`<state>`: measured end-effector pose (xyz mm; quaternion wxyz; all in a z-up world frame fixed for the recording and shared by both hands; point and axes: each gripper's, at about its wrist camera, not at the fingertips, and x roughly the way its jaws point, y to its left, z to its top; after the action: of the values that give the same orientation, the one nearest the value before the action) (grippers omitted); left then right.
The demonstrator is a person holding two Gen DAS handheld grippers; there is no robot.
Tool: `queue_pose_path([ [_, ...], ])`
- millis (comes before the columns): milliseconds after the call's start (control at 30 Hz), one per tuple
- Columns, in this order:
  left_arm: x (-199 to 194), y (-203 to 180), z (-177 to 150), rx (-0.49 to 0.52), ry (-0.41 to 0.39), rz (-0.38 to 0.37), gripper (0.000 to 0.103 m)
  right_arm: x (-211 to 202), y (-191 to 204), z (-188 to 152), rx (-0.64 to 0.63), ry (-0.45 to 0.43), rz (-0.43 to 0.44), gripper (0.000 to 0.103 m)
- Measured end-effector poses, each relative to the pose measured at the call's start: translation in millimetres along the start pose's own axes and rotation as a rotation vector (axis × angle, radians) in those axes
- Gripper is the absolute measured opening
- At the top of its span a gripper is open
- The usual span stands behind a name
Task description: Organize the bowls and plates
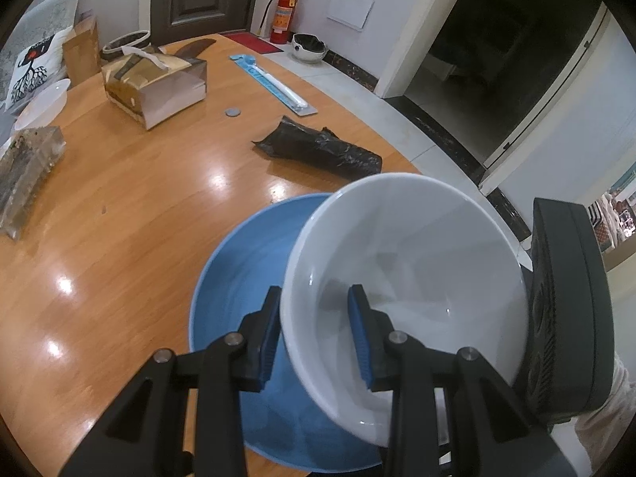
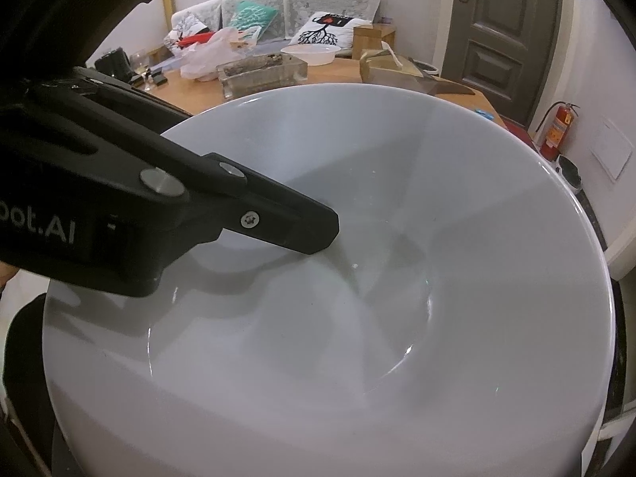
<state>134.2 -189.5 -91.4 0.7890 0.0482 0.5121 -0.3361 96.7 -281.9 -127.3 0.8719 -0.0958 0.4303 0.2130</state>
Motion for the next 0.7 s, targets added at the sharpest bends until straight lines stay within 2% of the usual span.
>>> queue_pose_path([
  [700, -2.5, -1.5, -3.7, 0.011, 0.003, 0.009, 0.029, -1.5, 1.8, 1.7, 0.001, 0.041, -0.012, 0.102],
])
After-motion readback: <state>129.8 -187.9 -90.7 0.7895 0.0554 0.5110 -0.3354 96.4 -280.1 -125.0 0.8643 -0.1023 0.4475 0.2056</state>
